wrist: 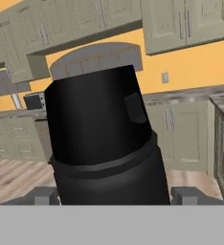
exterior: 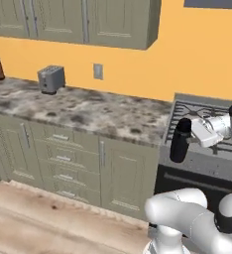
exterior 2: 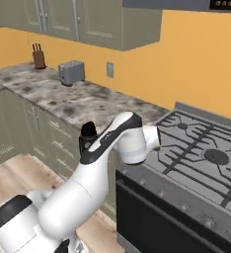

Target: Pick the can, water bottle from the counter and place them in the open cabinet.

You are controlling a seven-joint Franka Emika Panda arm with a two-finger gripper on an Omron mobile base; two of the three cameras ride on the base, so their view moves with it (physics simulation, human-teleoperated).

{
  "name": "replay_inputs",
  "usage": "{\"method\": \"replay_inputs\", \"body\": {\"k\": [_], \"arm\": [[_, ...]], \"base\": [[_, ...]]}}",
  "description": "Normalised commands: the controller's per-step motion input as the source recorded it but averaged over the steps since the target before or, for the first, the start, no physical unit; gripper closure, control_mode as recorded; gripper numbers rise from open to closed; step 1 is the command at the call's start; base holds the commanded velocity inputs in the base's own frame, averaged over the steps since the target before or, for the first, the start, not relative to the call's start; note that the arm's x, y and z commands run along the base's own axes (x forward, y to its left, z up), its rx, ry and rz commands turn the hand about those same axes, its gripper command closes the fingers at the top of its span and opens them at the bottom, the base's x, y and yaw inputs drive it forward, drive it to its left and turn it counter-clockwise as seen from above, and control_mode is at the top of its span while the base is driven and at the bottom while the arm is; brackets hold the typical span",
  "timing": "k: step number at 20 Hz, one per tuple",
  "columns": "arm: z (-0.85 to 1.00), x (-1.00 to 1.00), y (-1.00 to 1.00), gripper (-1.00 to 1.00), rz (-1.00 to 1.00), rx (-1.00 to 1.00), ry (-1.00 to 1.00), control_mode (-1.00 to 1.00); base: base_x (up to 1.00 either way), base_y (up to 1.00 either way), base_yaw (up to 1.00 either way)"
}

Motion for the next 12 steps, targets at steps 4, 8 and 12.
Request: {"method": "replay_inputs", "body": {"k": [4, 8, 12], "arm": [[0.0, 0.0, 0.0, 1.0, 0.0, 0.0, 0.0, 1.0], [0.0, 0.0, 0.0, 1.0, 0.0, 0.0, 0.0, 1.0], [0.0, 0.0, 0.0, 1.0, 0.0, 0.0, 0.0, 1.0]], "base": [[-0.01, -0.4, -0.49], [0.0, -0.45, -0.48], [0.0, -0.45, -0.49]]}}
